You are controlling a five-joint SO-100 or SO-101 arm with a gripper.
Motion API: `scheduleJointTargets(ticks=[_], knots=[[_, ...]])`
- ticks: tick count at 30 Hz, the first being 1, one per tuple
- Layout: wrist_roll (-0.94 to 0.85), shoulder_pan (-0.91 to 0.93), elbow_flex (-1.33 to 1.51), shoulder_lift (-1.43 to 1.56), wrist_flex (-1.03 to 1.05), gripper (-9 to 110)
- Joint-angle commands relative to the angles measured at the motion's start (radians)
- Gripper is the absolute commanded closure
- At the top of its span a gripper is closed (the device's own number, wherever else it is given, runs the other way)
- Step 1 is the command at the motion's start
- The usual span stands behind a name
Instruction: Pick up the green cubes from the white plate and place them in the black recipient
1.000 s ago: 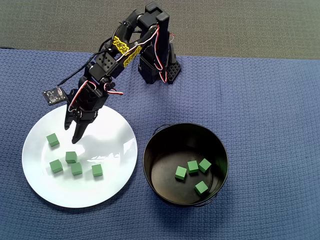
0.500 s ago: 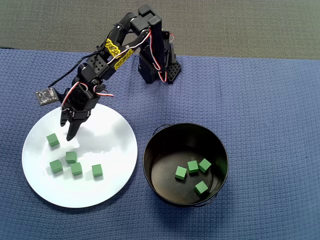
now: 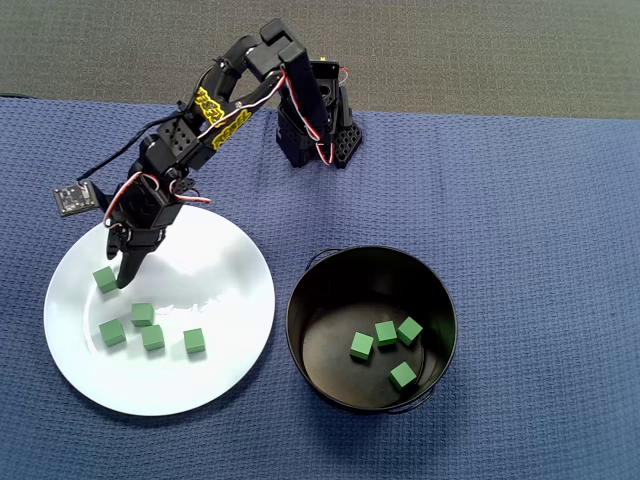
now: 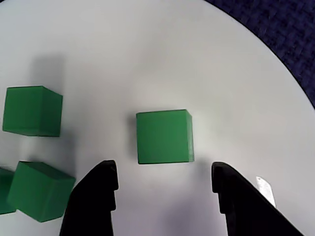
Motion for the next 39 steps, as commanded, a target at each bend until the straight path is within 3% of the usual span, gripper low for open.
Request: scheduleJointTargets(ticks=[1,27,39], knots=[[0.017,0.014,-0.077,-0.002,-0.012,85],[0.038,0.020,-0.222,-0.138,0.000,88],[0.061,0.020,-0.232,-0.140,0.002,98]])
